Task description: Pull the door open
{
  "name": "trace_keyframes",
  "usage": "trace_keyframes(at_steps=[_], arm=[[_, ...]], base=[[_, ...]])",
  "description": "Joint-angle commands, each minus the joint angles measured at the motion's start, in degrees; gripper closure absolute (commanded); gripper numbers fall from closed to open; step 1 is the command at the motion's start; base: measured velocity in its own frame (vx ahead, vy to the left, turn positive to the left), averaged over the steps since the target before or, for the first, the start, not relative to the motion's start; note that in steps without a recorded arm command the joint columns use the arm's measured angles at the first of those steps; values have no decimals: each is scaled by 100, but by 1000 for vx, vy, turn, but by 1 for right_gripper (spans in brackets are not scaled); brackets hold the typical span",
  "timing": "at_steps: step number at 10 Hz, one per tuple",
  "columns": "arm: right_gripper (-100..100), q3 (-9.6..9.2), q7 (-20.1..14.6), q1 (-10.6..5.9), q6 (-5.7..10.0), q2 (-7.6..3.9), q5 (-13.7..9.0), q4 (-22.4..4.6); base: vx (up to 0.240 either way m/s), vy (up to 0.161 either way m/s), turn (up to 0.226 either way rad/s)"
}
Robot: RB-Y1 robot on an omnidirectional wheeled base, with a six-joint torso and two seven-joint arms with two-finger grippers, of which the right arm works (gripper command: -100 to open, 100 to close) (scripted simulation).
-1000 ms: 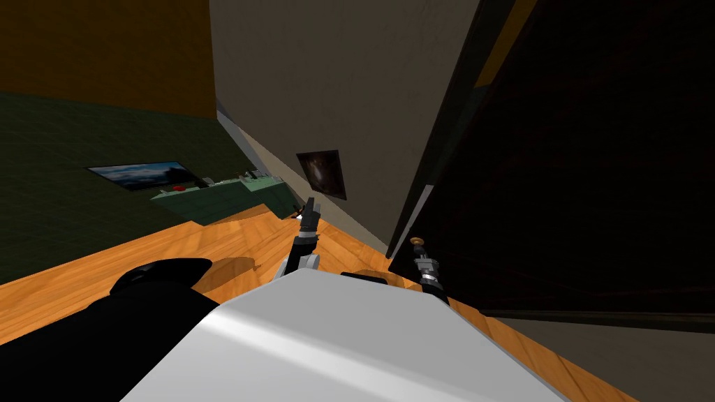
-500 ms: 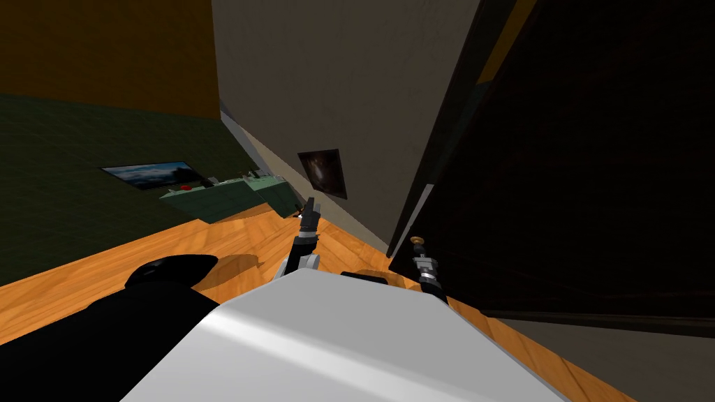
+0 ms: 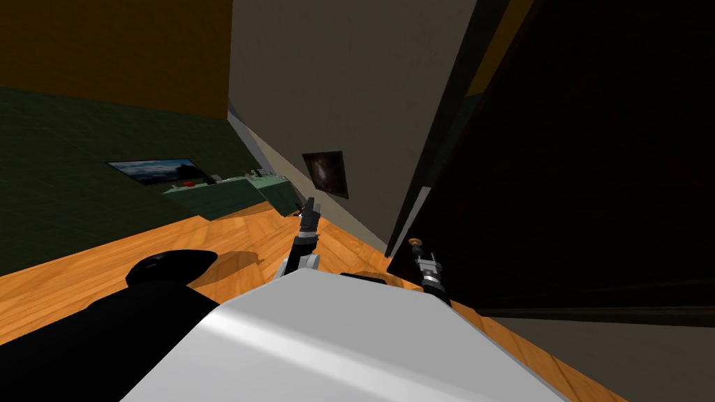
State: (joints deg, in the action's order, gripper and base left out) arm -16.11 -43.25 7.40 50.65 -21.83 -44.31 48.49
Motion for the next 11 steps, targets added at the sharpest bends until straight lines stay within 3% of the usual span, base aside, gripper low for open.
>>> trace_keyframes(at_steps=[1,7,9,11], arm=[[-100,-97,-2,36,-23,74,21,221],[-100,-397,-768,255,161,22,-479,574],[-100,-397,-768,255,161,22,-479,574],[-100,-563,-1139,376,263,-5,-754,766]], base=[[-36,3,-10],[-48,-5,46],[-36,11,11],[-57,-13,54]])
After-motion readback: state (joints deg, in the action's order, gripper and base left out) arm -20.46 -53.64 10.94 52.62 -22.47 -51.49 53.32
